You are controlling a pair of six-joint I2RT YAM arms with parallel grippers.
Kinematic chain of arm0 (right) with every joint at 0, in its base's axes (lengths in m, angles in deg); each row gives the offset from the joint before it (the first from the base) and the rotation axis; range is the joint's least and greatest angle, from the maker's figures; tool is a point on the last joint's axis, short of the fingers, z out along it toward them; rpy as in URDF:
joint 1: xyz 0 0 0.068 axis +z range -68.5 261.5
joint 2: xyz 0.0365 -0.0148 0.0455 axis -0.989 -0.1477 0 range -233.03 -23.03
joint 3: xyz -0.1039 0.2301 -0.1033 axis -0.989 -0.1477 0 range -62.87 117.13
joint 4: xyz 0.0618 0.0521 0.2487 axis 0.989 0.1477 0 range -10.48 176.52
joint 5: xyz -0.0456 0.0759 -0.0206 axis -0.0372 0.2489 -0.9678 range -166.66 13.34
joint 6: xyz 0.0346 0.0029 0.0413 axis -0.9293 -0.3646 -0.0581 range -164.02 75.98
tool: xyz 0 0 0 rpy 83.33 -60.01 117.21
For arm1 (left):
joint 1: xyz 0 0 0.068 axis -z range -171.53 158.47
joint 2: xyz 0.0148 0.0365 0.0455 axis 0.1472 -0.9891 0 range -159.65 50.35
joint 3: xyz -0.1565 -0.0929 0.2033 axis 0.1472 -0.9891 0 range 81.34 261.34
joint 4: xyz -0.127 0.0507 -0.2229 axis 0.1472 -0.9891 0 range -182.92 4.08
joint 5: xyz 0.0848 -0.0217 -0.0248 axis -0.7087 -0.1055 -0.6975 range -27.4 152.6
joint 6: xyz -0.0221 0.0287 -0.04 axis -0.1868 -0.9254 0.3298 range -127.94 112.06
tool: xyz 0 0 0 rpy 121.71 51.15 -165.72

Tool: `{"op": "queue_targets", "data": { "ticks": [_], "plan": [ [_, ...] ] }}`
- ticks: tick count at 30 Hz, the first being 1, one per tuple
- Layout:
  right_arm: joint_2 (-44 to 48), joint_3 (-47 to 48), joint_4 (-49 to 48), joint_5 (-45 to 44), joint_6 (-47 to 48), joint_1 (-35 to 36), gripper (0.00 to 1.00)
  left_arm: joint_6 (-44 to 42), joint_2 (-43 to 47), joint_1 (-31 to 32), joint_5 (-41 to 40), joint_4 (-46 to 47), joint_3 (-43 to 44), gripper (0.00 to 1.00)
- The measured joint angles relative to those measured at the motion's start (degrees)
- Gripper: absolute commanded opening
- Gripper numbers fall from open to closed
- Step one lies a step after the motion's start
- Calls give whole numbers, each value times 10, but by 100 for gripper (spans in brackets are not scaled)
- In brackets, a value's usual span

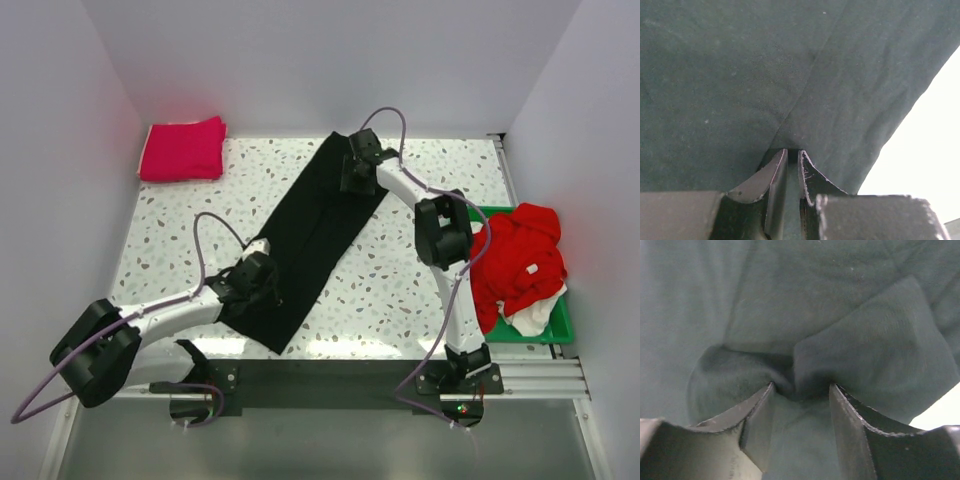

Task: Fold and stack the t-shirts
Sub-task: Fold the tshirt

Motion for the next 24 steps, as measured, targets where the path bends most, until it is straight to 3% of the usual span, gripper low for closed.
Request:
{"op": "queue_targets", "data": {
  "ticks": [9,16,19,24],
  "plan": [
    [-104,153,23,7,9,-17,52,63,-96,78,-2,60,53,19],
    [-134,197,-6,30,39,-42,76,105,-203,118,33,137,122,27],
    [-147,220,-16,35,56,-48,86,115,-236,123,54,165,149,34],
    [-148,224,-25,38,76,-54,93,109,-235,122,67,169,185,45]
  ]
}}
